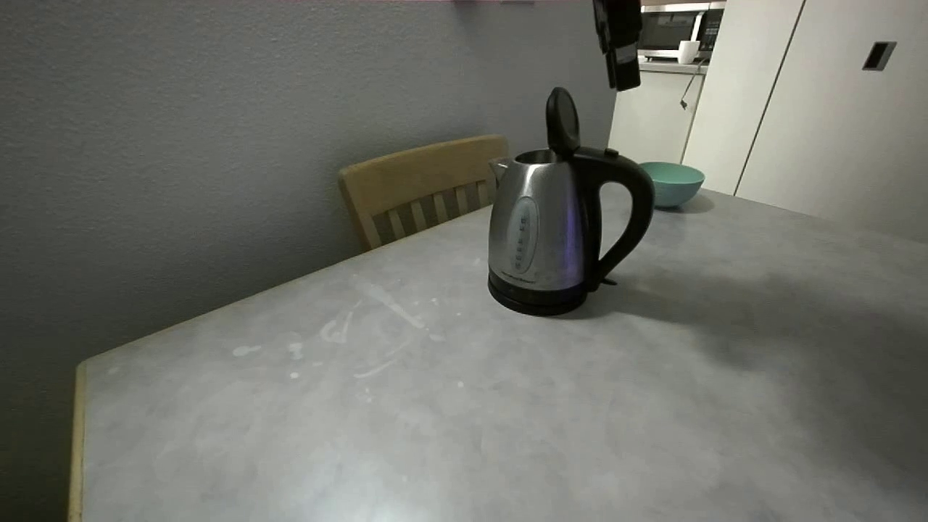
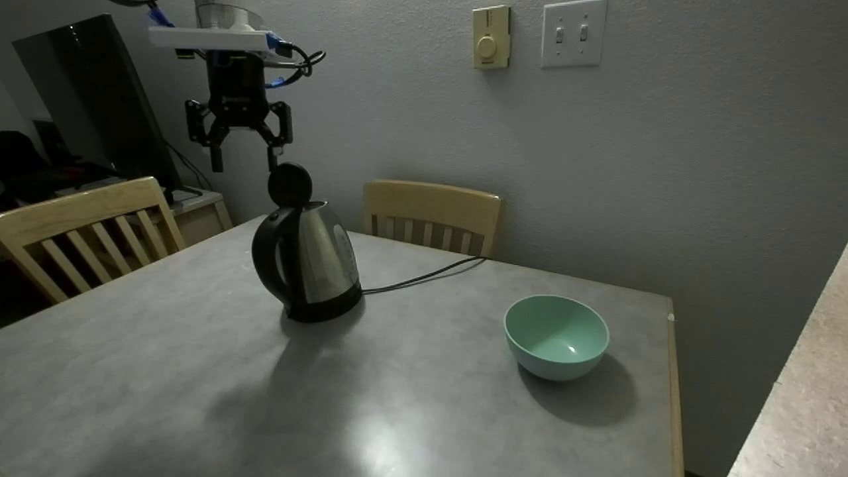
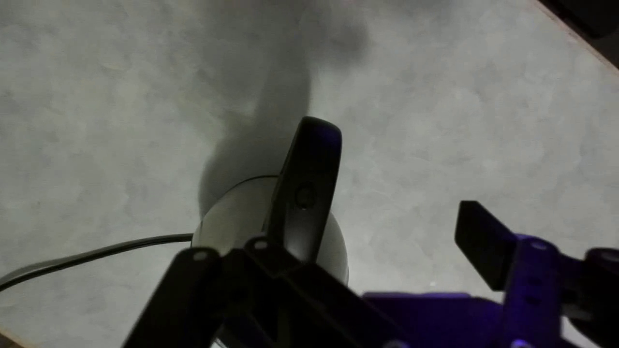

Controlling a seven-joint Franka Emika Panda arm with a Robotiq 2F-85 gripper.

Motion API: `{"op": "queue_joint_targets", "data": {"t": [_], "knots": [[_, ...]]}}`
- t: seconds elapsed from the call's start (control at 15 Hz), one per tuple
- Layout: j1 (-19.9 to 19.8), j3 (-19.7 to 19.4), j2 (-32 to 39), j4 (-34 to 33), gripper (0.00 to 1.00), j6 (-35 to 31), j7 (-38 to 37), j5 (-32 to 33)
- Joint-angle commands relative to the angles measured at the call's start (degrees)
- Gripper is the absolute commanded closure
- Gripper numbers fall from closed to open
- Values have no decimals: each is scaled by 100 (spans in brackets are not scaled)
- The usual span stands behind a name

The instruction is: Push the button to open the lid on the electric kettle.

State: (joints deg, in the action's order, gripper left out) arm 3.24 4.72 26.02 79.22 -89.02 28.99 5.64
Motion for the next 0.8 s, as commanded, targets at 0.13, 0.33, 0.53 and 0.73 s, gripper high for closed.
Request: {"op": "queue_joint_targets", "data": {"t": [0.13, 0.33, 0.53, 0.73], "knots": [[-184, 26, 24, -83, 0, 527, 144, -48], [-239, -22, 116, -232, 0, 1000, 215, 80], [-268, -16, 214, -452, 0, 1634, 445, 254], [-266, 3, 74, -235, 0, 1449, 300, 198]]}}
